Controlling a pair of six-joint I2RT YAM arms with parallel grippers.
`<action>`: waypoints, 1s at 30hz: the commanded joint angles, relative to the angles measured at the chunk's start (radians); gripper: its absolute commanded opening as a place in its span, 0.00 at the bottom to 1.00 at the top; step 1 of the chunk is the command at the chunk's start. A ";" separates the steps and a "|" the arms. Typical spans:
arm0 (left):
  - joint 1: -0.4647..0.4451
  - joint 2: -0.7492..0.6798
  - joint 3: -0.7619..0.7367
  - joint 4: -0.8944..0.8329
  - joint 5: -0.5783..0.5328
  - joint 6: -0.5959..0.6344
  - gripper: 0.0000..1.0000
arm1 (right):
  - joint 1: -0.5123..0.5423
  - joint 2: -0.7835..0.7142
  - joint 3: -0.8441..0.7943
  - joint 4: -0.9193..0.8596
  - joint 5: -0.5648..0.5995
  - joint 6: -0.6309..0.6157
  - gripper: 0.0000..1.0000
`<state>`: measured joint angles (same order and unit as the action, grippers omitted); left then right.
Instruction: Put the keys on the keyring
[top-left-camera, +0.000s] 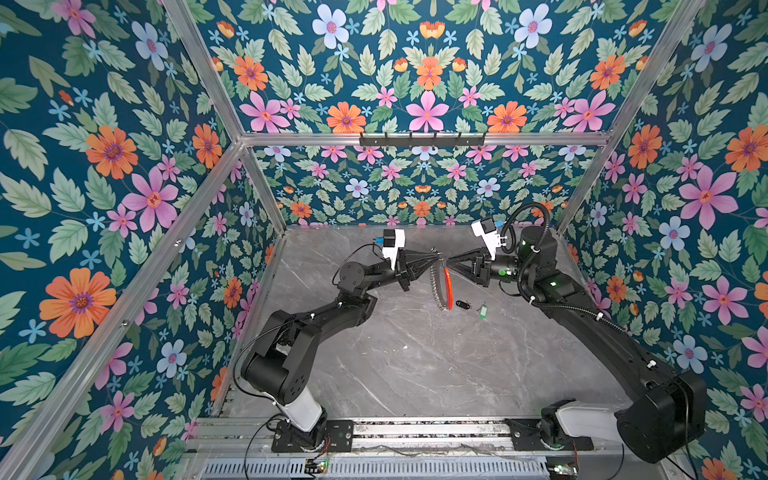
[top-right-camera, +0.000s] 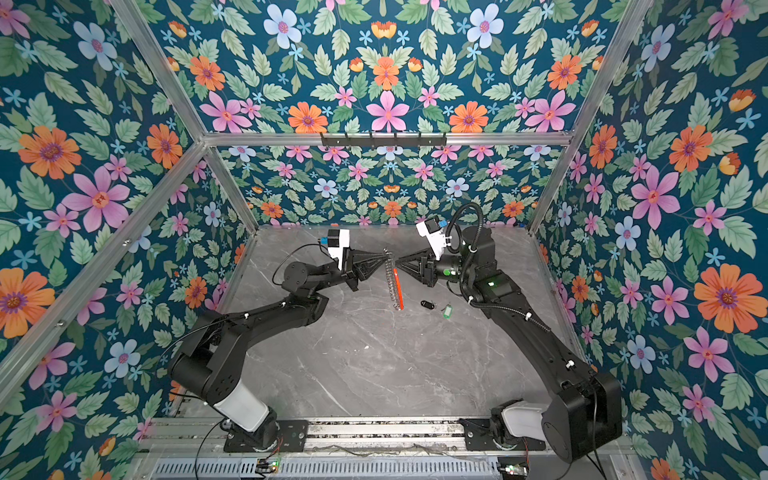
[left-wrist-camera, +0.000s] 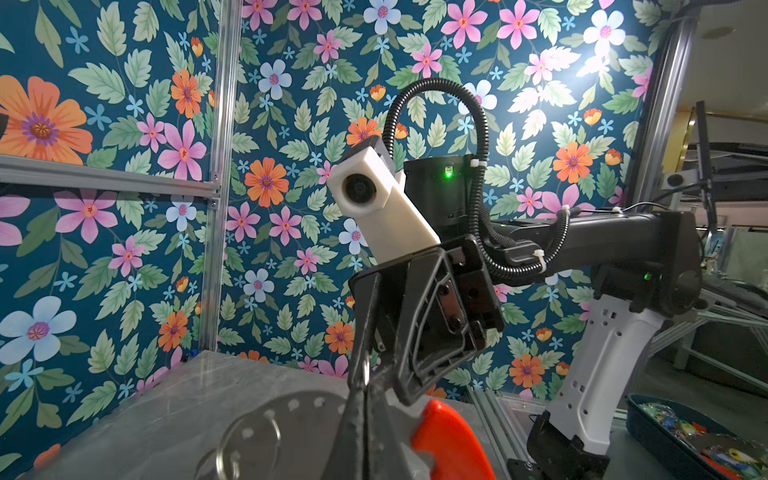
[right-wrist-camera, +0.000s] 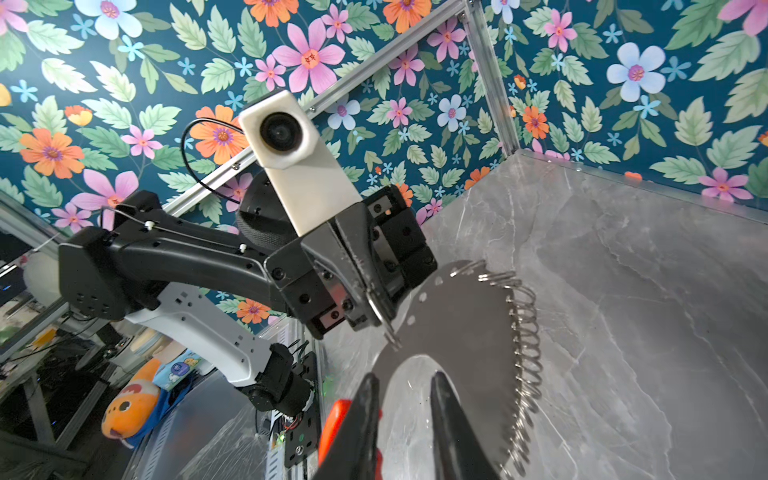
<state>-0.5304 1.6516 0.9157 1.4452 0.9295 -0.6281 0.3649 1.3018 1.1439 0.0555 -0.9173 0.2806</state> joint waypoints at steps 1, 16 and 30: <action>-0.002 0.006 0.009 0.092 -0.011 -0.039 0.00 | 0.003 0.007 0.015 0.053 -0.017 0.005 0.24; -0.008 0.012 0.015 0.105 -0.002 -0.057 0.00 | 0.026 0.040 0.065 0.035 -0.015 -0.014 0.13; 0.027 -0.088 -0.004 -0.297 0.097 0.269 0.26 | 0.031 0.031 0.187 -0.367 0.107 -0.321 0.00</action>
<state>-0.5106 1.6077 0.9066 1.3796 0.9665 -0.5671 0.3969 1.3331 1.2945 -0.1421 -0.8646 0.1196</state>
